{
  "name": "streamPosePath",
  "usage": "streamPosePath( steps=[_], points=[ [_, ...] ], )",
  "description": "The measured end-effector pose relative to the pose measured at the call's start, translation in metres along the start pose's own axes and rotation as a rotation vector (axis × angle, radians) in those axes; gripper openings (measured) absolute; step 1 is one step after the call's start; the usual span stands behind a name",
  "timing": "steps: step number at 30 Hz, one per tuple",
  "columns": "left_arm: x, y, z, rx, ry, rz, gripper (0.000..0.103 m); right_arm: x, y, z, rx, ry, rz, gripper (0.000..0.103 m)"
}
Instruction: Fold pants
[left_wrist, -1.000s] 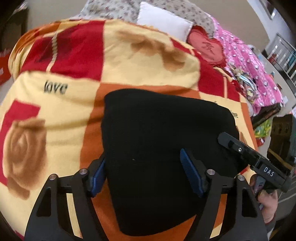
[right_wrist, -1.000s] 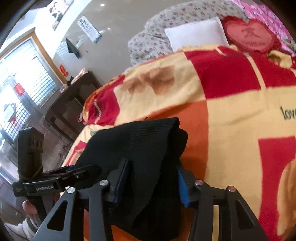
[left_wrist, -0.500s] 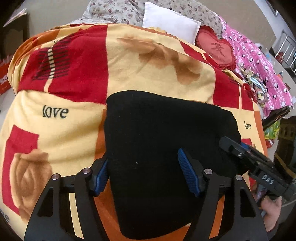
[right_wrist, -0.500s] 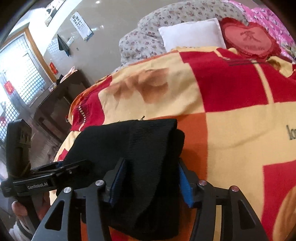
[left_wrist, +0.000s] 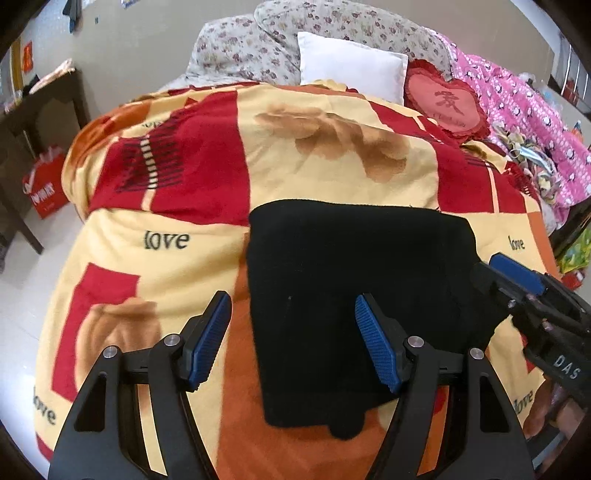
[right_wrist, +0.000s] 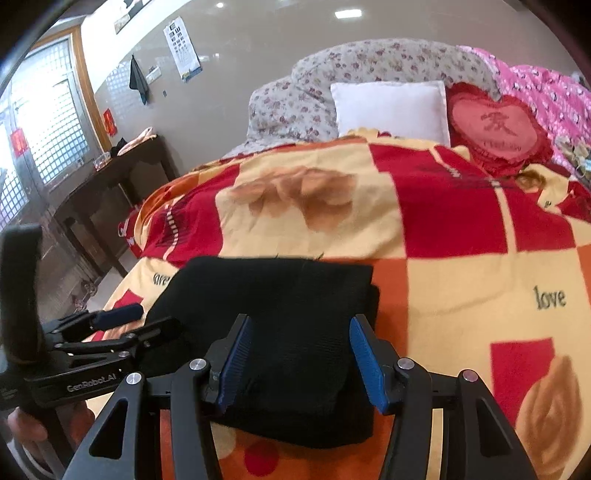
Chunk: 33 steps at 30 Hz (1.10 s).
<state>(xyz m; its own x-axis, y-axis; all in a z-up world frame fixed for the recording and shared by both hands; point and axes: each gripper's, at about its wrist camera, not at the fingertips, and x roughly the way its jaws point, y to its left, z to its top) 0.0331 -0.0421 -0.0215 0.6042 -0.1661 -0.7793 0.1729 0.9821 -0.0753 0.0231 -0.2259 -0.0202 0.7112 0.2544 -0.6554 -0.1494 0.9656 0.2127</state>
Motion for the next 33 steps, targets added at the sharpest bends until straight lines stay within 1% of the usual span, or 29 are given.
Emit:
streamPosePath(
  steps=[4, 7, 15, 24, 33],
  points=[
    [-0.01, -0.003, -0.007, 0.007, -0.029, 0.048, 0.07, -0.007, 0.005, -0.007, -0.011, -0.006, -0.013, 0.053],
    [-0.016, -0.003, -0.011, -0.001, -0.034, 0.053, 0.07, -0.011, 0.007, -0.01, -0.01, -0.012, -0.034, 0.053],
    [-0.032, -0.008, -0.02, 0.011, -0.073, 0.096, 0.07, -0.02, 0.012, -0.013, -0.001, -0.02, -0.035, 0.053],
    [-0.047, -0.012, -0.027, 0.009, -0.109, 0.112, 0.07, -0.031, 0.023, -0.014, -0.015, -0.033, -0.038, 0.054],
    [-0.056, -0.012, -0.031, -0.006, -0.118, 0.11, 0.07, -0.036, 0.032, -0.014, -0.031, -0.036, -0.035, 0.054]
  ],
)
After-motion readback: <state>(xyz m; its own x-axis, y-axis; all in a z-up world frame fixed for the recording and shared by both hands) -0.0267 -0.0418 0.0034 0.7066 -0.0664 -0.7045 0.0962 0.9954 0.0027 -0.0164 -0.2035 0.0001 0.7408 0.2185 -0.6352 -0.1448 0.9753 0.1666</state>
